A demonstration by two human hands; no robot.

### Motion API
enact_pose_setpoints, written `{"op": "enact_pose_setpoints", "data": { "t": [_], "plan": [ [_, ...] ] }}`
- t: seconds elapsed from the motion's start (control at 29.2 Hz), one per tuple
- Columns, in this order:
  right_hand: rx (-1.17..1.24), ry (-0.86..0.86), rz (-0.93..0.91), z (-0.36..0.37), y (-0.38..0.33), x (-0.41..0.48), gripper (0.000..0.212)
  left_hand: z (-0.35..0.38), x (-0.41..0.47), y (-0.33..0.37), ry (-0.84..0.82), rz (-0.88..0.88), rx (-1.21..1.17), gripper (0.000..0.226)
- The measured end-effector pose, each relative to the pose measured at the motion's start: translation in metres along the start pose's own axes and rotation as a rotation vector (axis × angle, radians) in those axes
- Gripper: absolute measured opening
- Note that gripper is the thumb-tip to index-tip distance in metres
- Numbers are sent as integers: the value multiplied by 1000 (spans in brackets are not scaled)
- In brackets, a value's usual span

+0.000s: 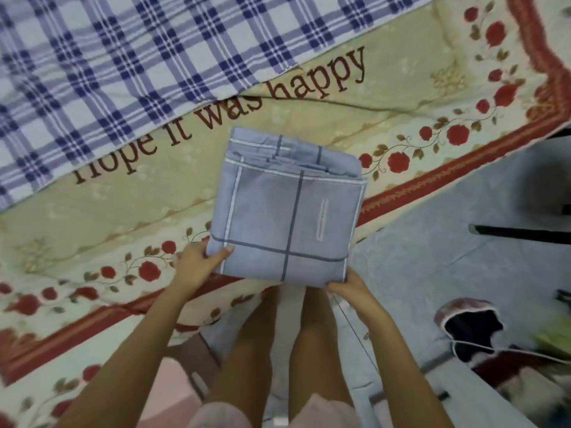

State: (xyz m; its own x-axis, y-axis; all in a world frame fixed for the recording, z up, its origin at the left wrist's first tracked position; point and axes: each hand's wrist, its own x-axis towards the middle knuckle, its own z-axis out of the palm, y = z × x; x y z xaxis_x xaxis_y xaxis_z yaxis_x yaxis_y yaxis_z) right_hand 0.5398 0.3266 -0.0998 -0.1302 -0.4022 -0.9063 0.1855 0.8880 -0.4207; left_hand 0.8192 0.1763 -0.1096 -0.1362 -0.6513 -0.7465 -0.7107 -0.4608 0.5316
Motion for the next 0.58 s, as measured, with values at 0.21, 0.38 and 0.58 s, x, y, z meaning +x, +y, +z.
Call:
{"op": "enact_pose_setpoints", "data": {
  "t": [0.21,0.38,0.58],
  "plan": [
    [225,316,-268,-7,-60,19,98,-11,35,47,-102,-105,-256,55],
    [-57,371,-634,-9,-111,36,50,-8,39,84,91,191,-210,19],
    [-41,477,-588,-37,-153,70,11,-14,75,105,232,315,-114,28]
  ]
}}
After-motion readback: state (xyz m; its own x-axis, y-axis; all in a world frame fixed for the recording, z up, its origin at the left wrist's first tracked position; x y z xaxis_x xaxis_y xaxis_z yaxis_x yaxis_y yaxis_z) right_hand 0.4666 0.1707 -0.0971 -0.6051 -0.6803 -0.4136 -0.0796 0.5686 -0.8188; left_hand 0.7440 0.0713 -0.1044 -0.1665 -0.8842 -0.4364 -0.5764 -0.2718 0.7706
